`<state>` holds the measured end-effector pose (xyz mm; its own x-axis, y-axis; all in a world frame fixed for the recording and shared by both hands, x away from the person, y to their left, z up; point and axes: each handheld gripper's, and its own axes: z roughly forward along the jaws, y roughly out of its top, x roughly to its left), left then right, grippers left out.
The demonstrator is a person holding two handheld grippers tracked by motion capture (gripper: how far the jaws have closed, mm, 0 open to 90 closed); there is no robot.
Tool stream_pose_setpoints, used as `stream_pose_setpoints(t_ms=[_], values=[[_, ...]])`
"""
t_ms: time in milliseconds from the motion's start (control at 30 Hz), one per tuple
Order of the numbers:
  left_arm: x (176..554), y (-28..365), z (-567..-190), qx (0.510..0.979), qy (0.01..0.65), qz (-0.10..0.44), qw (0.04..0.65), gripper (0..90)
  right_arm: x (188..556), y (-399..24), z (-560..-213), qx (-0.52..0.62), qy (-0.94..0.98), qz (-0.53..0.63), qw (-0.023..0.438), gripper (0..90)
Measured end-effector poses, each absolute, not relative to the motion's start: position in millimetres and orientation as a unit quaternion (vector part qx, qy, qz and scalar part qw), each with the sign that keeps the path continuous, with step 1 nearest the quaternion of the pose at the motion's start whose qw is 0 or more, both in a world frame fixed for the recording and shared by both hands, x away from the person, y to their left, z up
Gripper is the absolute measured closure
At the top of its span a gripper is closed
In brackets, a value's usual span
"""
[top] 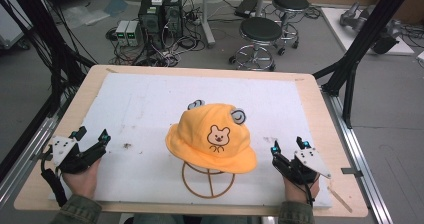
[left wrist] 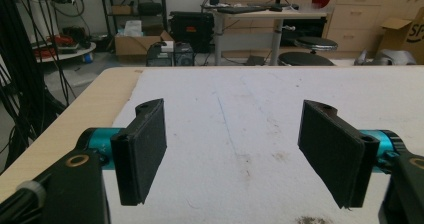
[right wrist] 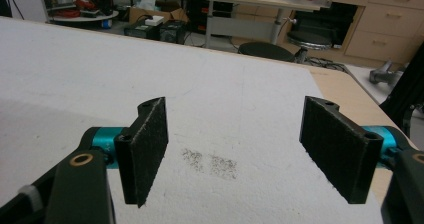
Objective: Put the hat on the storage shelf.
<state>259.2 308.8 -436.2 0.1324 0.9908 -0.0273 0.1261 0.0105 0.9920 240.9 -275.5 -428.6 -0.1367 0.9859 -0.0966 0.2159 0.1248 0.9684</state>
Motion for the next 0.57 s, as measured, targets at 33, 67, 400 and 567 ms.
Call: stream_pose_setpoints(t_ms=[33,67,400,567], values=[[259.3,308.9,-436.3,0.558,0.501,0.428,0.505,27.6,240.9,-275.5,-428.6,0.492,0.611,0.442,0.435,26.5],[259.5,309.0,-436.4,0.558,0.501,0.428,0.504,27.6,241.2,-275.7,-428.9,0.492,0.611,0.442,0.435,26.5],[260.4,308.8,-436.9,0.561,0.502,0.423,0.505,27.6,241.3,-275.9,-429.2,0.495,0.611,0.441,0.433,26.5],[260.6,309.3,-437.2,0.561,0.502,0.423,0.504,27.6,241.5,-275.6,-429.4,0.497,0.609,0.442,0.432,26.5]])
